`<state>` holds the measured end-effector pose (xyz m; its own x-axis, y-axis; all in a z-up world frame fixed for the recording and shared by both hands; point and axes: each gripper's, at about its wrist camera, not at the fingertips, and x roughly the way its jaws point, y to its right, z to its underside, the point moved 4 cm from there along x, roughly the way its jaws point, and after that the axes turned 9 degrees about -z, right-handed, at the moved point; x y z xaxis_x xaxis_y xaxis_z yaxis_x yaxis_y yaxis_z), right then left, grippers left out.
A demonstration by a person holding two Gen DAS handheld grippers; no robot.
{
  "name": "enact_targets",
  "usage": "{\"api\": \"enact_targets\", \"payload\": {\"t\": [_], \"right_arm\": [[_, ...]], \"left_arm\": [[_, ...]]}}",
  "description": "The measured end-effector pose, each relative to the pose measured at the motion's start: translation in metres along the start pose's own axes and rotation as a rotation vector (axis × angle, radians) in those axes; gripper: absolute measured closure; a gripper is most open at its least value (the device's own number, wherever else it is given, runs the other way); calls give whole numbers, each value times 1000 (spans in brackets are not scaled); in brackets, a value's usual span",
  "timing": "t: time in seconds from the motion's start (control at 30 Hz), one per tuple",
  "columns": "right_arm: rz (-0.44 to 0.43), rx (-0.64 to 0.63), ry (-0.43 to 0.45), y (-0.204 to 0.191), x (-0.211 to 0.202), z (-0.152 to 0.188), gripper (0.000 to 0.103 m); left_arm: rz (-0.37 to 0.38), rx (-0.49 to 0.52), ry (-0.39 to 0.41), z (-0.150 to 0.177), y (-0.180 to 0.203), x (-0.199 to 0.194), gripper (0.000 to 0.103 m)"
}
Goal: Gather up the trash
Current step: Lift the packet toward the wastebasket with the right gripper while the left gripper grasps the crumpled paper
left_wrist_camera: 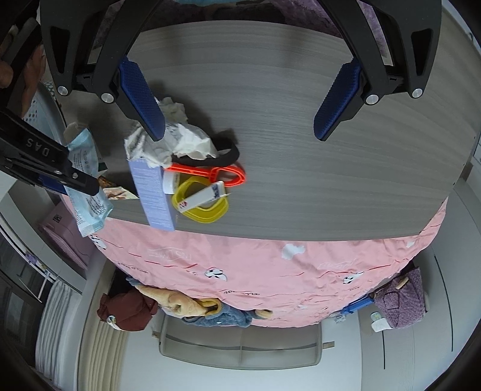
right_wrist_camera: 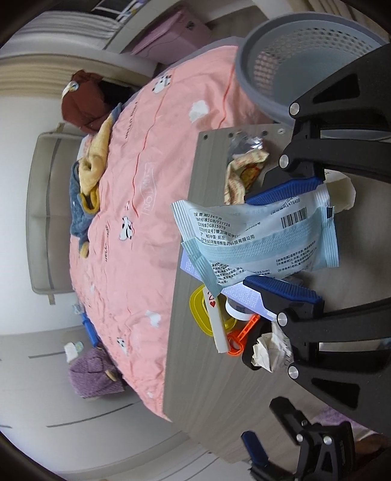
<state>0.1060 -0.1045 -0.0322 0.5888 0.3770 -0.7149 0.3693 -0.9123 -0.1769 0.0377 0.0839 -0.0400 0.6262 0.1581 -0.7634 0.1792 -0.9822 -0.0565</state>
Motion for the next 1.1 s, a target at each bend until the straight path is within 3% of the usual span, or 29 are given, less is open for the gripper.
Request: {"api": "enact_targets", "payload": {"t": [0.37,0.5,0.8,0.97,1.07,1.1], "right_arm": [[64,135,62,32,-55,49,55],[71,197,66,46,-67,73,55],[60,266,91,59,-85,93,55],[49,278,98,64,-89,99,55],[48,286,100,66,-90,101,55],[49,288,101,67,-90,101,55]], "left_arm": [[66,91,34,12,40,-10,8],[79,123,12,19,58,-4,8],[74,106,-16,14,75,25,8],[30,128,-19,13,80,38,9],[29,139,-5,13,81,36,13],[31,141,-1,12,82,35,21]]}}
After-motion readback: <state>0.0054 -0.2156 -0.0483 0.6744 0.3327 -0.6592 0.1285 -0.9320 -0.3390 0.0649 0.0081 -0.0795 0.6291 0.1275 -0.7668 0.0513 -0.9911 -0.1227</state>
